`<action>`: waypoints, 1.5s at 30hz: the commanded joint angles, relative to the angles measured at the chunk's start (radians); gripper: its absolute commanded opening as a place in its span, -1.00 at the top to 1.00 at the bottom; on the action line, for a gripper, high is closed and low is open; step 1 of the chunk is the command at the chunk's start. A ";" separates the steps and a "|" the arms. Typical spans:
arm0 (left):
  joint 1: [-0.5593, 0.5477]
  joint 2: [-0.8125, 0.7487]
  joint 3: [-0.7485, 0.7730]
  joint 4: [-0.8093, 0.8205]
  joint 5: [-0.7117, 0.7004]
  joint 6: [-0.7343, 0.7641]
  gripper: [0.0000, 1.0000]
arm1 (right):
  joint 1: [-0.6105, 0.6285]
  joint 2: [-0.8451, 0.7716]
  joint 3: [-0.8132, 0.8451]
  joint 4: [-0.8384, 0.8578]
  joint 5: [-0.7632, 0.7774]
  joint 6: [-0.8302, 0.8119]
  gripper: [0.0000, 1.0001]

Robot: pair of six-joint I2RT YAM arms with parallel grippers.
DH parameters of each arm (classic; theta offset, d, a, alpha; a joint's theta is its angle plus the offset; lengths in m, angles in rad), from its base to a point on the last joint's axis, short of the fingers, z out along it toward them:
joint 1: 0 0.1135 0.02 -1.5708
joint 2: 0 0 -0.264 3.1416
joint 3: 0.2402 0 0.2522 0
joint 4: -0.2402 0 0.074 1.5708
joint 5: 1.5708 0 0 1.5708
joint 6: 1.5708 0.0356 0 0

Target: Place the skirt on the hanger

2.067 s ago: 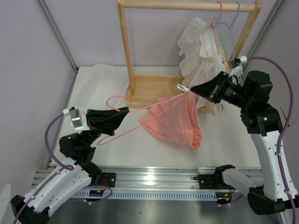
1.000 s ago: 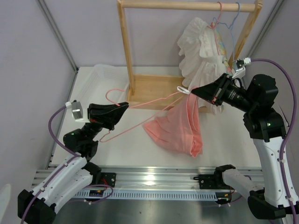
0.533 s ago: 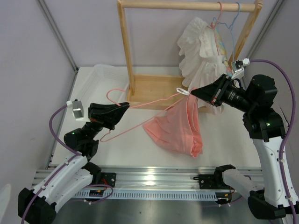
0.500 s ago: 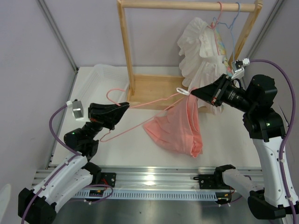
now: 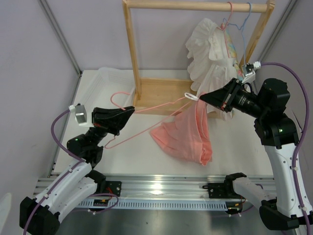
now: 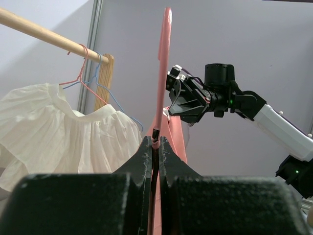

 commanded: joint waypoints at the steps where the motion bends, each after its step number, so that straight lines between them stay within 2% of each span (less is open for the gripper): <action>1: 0.014 -0.001 0.043 0.064 0.016 -0.022 1.00 | -0.003 -0.023 0.012 0.056 -0.038 -0.005 1.00; 45: 0.017 -0.031 0.037 0.027 0.060 -0.032 1.00 | -0.006 -0.011 0.003 0.051 -0.005 -0.034 1.00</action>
